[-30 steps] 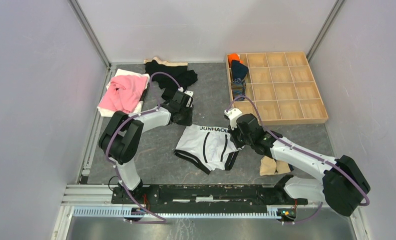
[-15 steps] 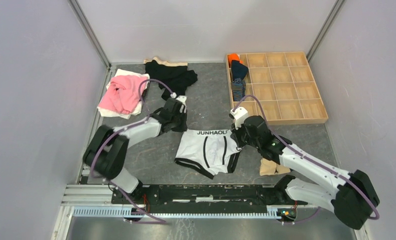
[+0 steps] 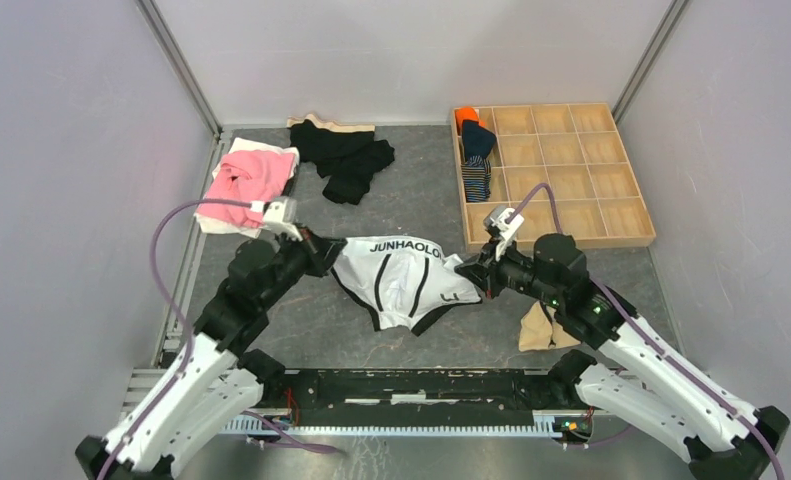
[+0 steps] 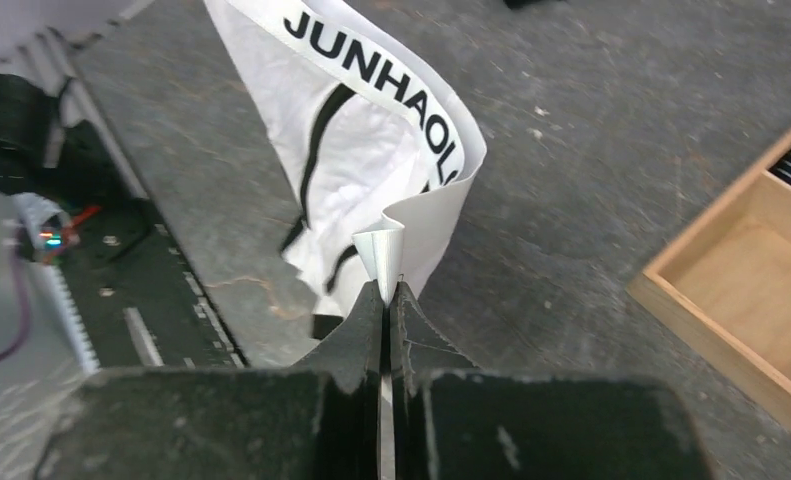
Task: Roll the underwear
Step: Flatten out the underwear at the center of the board.
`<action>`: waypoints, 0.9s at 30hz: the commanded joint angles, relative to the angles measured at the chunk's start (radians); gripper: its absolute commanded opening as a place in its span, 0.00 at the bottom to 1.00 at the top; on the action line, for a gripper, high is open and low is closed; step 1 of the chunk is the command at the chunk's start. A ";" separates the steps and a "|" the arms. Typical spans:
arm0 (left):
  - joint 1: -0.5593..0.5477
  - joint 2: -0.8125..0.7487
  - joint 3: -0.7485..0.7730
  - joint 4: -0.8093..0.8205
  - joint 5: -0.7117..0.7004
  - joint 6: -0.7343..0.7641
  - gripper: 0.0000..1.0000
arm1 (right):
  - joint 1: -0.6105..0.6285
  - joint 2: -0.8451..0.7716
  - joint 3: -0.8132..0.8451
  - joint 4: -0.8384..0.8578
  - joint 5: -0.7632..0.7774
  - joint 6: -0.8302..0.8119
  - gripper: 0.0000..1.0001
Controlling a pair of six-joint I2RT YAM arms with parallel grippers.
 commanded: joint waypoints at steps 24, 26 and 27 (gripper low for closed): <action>-0.001 0.376 -0.020 0.100 -0.393 -0.169 0.02 | 0.008 0.402 -0.130 0.242 0.384 0.110 0.00; -0.001 0.490 0.013 0.124 -0.449 -0.155 0.02 | -0.006 0.446 -0.140 0.288 0.401 0.111 0.00; -0.001 0.524 0.024 0.131 -0.476 -0.150 0.02 | -0.011 0.458 -0.146 0.302 0.407 0.111 0.00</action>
